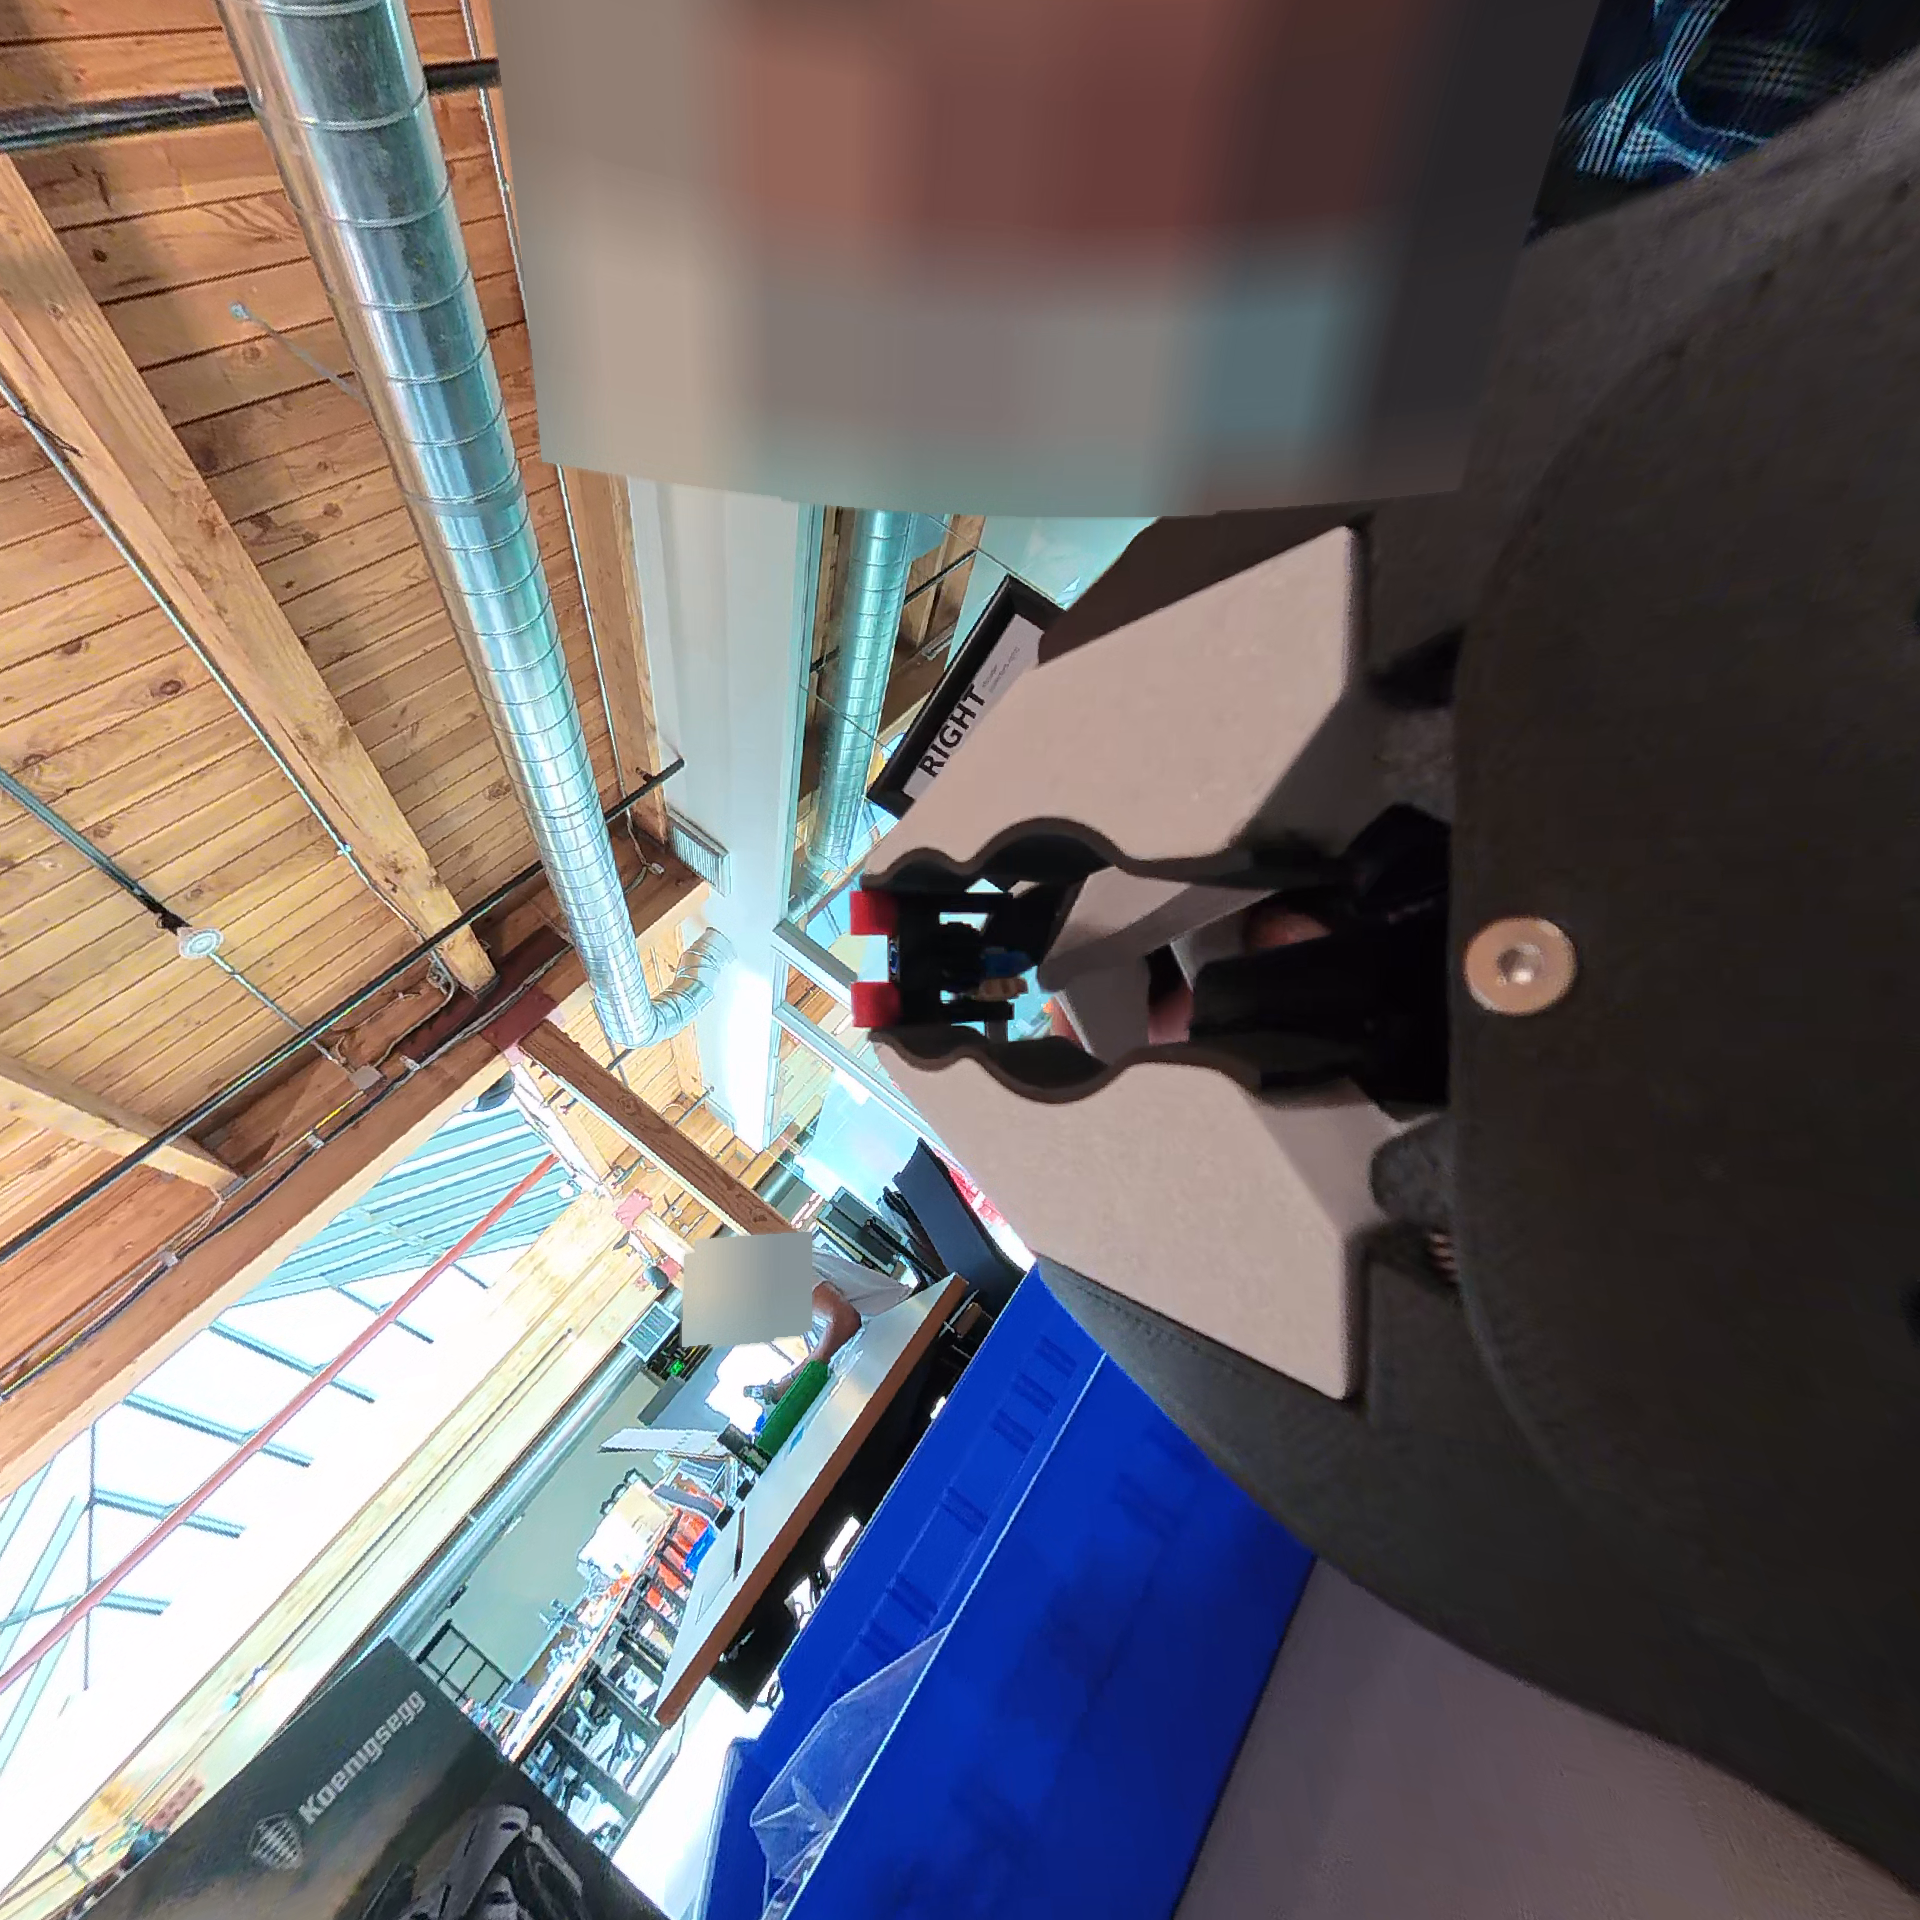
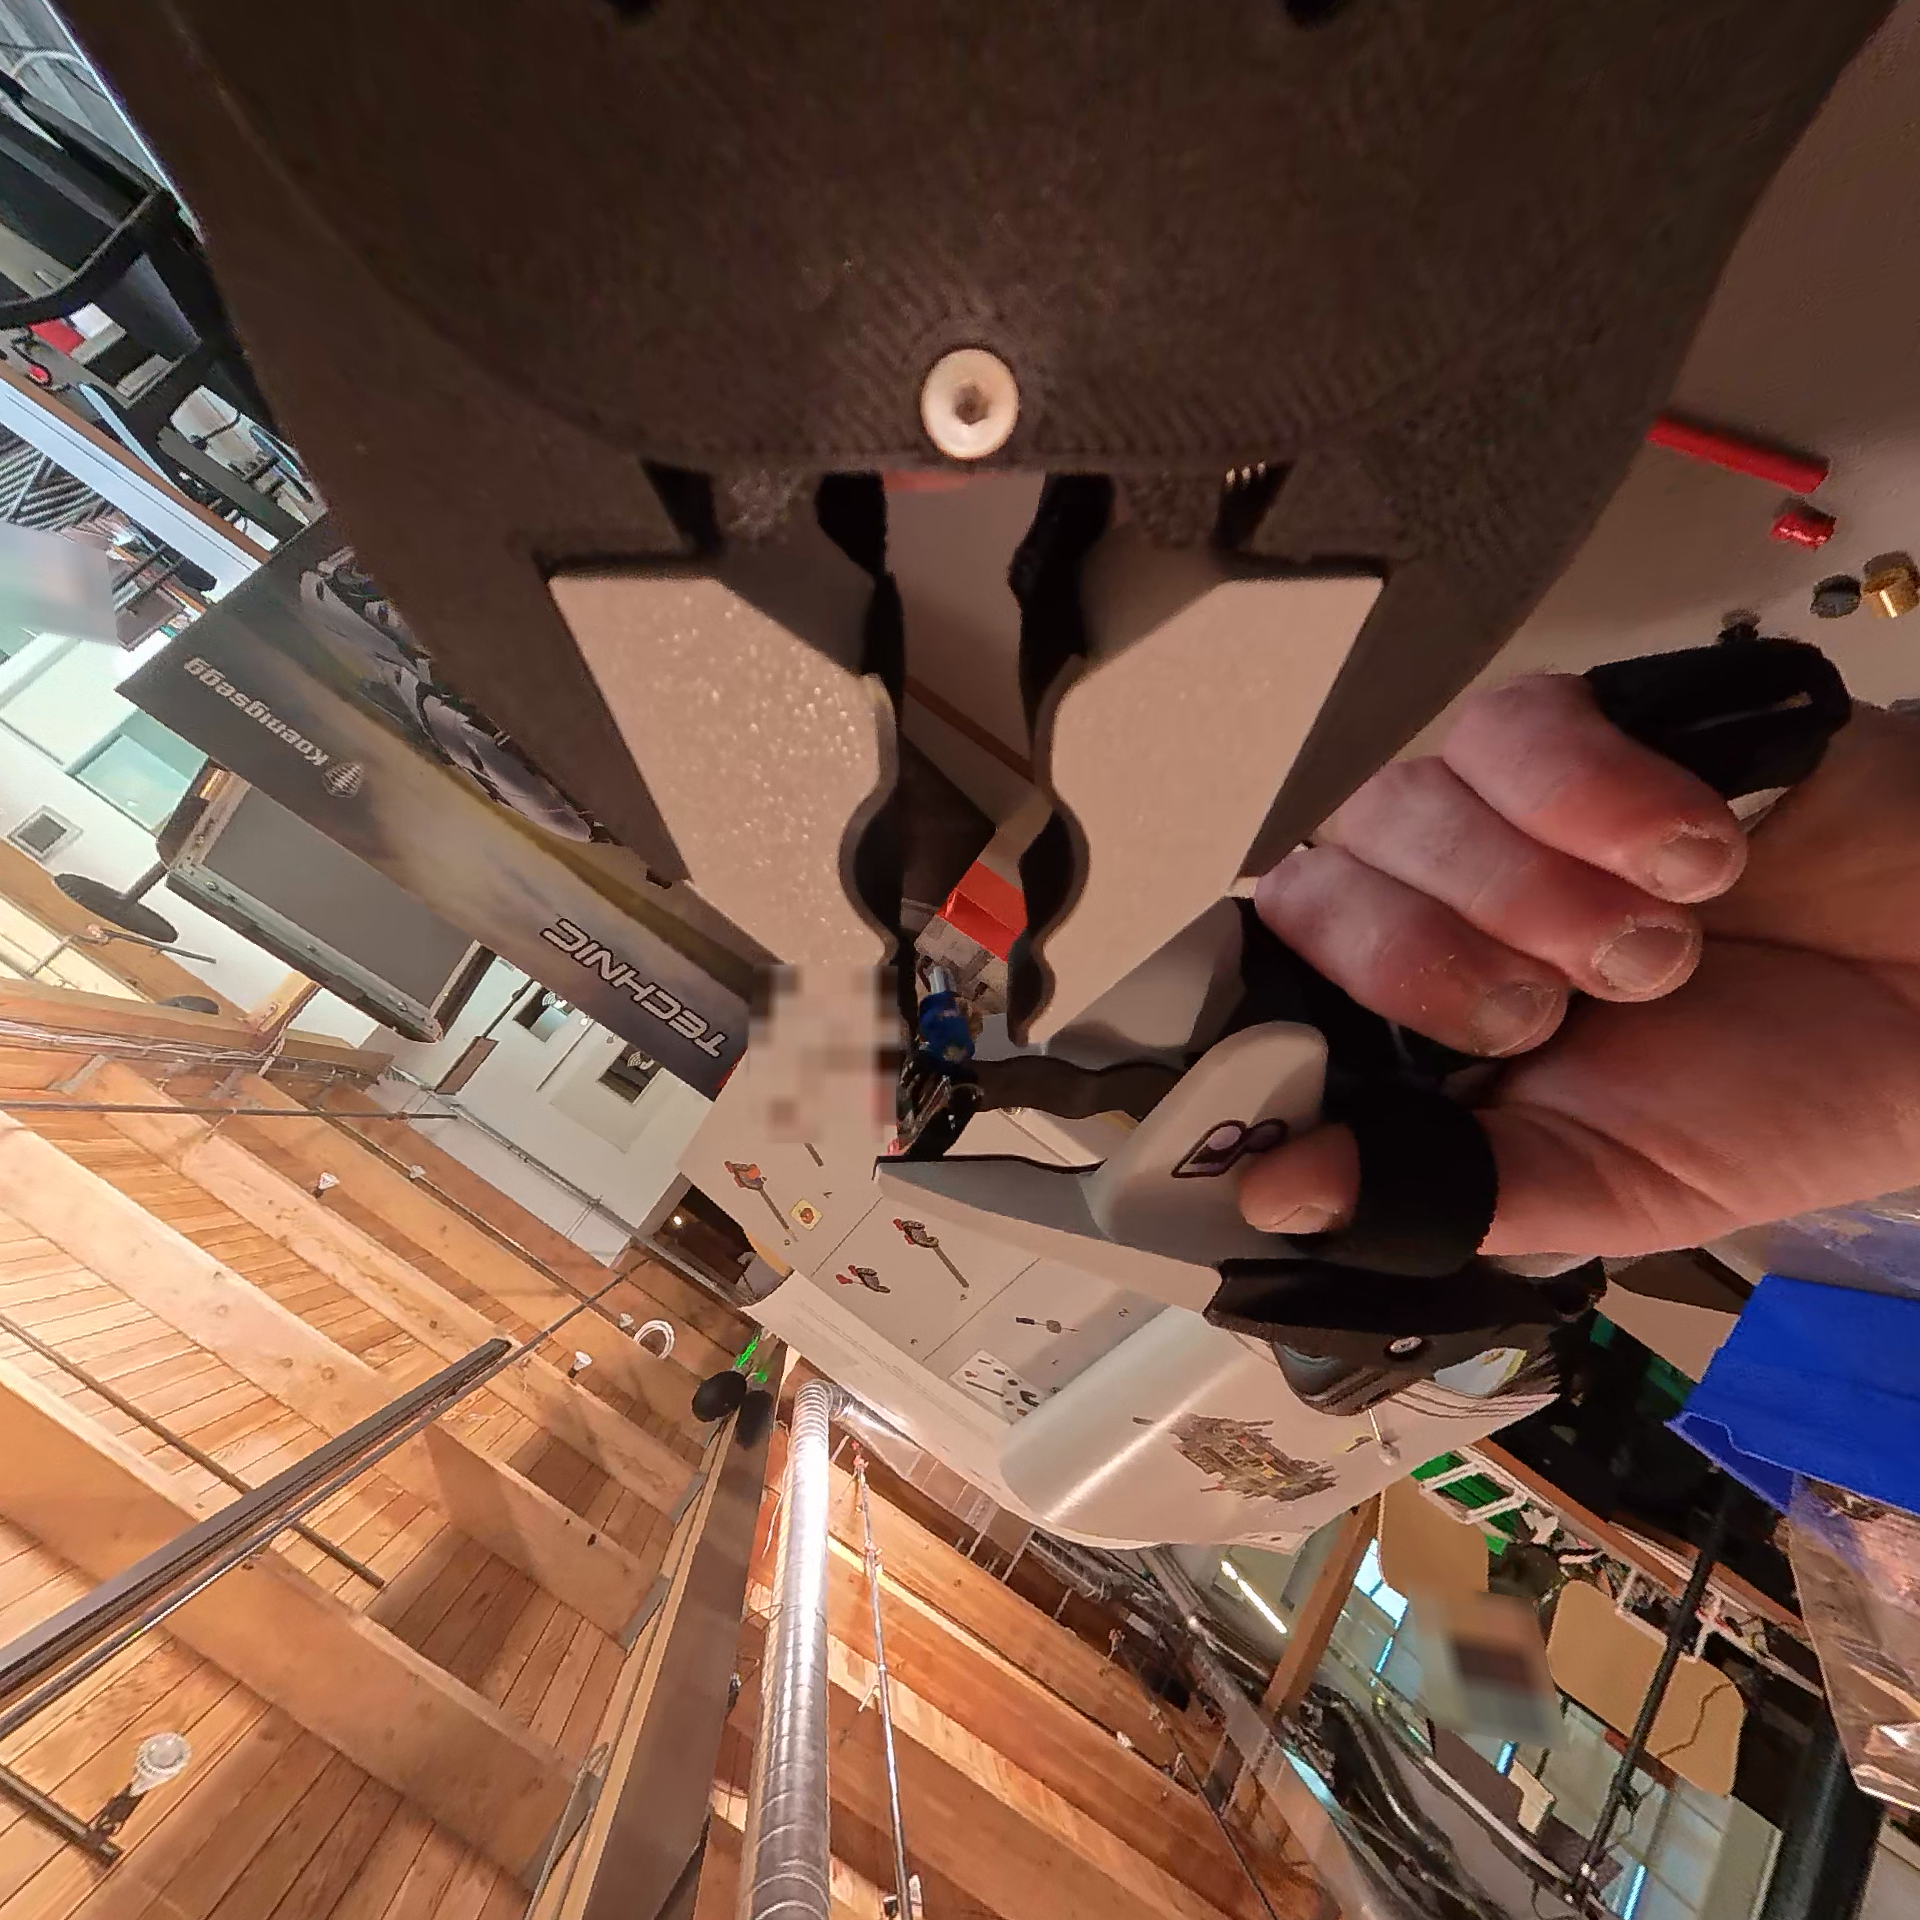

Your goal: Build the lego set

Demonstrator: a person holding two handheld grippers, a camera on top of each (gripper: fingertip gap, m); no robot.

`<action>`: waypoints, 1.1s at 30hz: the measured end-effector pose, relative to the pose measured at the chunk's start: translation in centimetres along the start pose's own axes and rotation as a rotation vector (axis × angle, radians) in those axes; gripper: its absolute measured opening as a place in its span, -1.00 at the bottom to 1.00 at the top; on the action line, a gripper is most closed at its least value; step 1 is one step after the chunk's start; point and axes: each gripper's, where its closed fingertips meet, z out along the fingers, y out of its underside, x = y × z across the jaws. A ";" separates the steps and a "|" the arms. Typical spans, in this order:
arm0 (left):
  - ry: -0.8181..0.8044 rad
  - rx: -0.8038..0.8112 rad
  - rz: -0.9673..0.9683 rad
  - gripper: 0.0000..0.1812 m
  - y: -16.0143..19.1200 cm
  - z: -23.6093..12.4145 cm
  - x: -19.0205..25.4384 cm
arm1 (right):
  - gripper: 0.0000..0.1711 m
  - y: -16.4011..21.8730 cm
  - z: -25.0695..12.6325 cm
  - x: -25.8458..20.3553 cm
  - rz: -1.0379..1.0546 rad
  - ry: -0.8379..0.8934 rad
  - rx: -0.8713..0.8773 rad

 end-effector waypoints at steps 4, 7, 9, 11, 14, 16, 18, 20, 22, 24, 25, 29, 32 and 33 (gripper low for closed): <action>0.003 -0.009 -0.002 -0.75 0.2 0.2 0.1 | -0.89 0.1 0.0 0.4 -0.009 0.018 -0.012; 0.006 0.001 -0.012 -0.75 0.2 0.2 0.1 | -0.90 0.2 0.0 0.5 -0.032 0.023 -0.021; 0.002 0.009 -0.014 -0.75 0.2 0.3 0.0 | -0.90 0.2 -0.1 0.7 -0.030 0.029 -0.027; 0.005 0.026 -0.023 -0.74 0.2 0.4 0.1 | -0.90 0.2 -0.2 1.0 -0.027 0.044 -0.031; -0.001 0.056 -0.026 -0.74 0.2 0.5 0.1 | -0.90 0.2 -0.2 1.2 -0.011 0.060 -0.038; 0.002 0.078 -0.033 -0.74 0.2 0.6 0.1 | -0.90 0.1 -0.3 1.4 -0.007 0.069 -0.039; 0.000 0.103 -0.036 -0.74 0.2 0.7 0.1 | -0.90 0.1 -0.3 1.6 -0.003 0.078 -0.041; 0.000 0.125 -0.048 -0.74 0.2 0.8 0.1 | -0.91 0.1 -0.4 1.8 -0.004 0.086 -0.043; -0.008 0.151 -0.056 -0.74 0.2 0.8 0.1 | -0.90 0.1 -0.4 2.0 0.006 0.096 -0.046; -0.010 0.178 -0.071 -0.74 0.2 0.9 0.0 | -0.90 0.1 -0.4 2.1 0.012 0.105 -0.046; -0.017 0.187 -0.074 -0.74 0.3 0.9 -0.1 | -0.90 0.2 -0.4 2.3 0.018 0.112 -0.047; -0.033 0.218 -0.083 -0.74 0.3 1.2 0.1 | -0.90 0.0 -0.5 2.7 0.048 0.148 -0.041; -0.047 0.198 -0.062 -0.74 0.3 1.2 0.1 | -0.89 -0.1 -0.5 2.7 0.050 0.143 -0.029; -0.055 0.191 -0.059 -0.74 0.3 1.2 0.0 | -0.90 0.0 -0.4 2.7 0.051 0.141 -0.031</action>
